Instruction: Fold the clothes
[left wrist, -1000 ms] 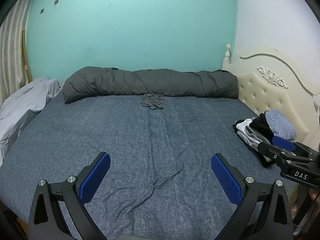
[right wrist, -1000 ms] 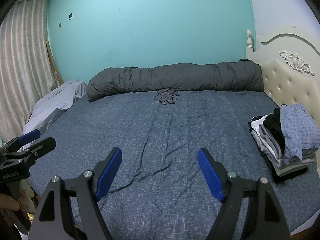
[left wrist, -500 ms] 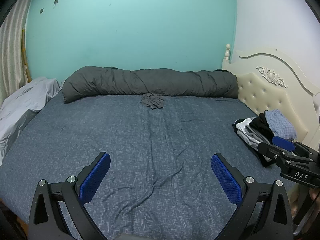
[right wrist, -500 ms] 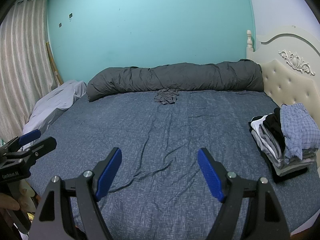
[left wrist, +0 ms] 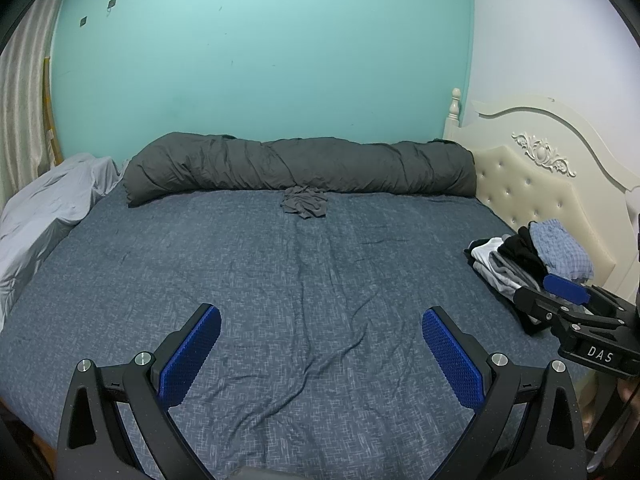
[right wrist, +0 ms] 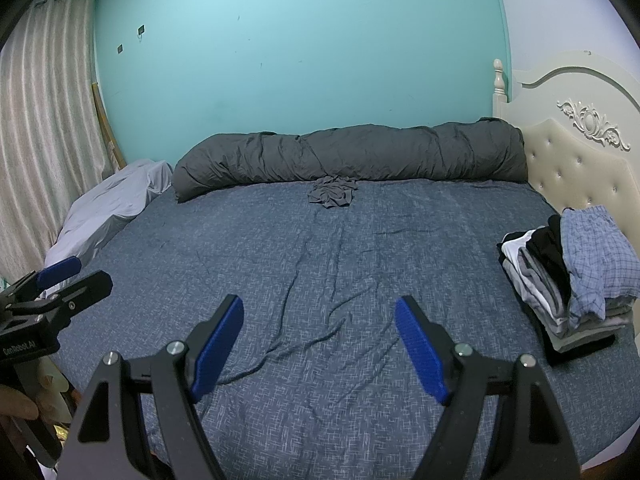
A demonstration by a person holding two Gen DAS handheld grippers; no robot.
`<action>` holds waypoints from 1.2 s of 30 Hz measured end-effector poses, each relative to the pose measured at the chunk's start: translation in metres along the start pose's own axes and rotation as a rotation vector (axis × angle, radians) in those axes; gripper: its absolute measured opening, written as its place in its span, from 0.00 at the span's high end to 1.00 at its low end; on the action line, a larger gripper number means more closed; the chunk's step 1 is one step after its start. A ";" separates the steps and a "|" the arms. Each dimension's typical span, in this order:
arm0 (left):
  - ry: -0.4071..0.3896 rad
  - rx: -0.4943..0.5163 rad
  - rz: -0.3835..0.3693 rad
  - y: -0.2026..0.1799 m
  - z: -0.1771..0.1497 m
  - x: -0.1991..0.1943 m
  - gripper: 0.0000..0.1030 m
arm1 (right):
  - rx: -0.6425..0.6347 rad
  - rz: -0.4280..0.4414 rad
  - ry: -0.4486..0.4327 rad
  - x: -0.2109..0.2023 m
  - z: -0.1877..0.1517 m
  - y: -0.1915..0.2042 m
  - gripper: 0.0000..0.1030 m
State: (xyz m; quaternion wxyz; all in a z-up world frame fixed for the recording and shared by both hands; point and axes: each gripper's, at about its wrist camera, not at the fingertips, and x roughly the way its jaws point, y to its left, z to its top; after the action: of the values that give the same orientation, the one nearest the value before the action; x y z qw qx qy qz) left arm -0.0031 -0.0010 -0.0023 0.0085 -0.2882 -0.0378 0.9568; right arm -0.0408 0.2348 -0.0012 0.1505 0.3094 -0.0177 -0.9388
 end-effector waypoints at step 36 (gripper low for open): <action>0.003 0.000 0.002 -0.002 0.000 0.010 0.00 | 0.000 -0.010 0.004 0.007 0.001 -0.005 0.23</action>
State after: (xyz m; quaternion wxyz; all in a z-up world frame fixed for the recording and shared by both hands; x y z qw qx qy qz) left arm -0.0120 0.0018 -0.0074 0.0076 -0.2895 -0.0376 0.9564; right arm -0.0484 0.2371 -0.0047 0.1459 0.3115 -0.0158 -0.9389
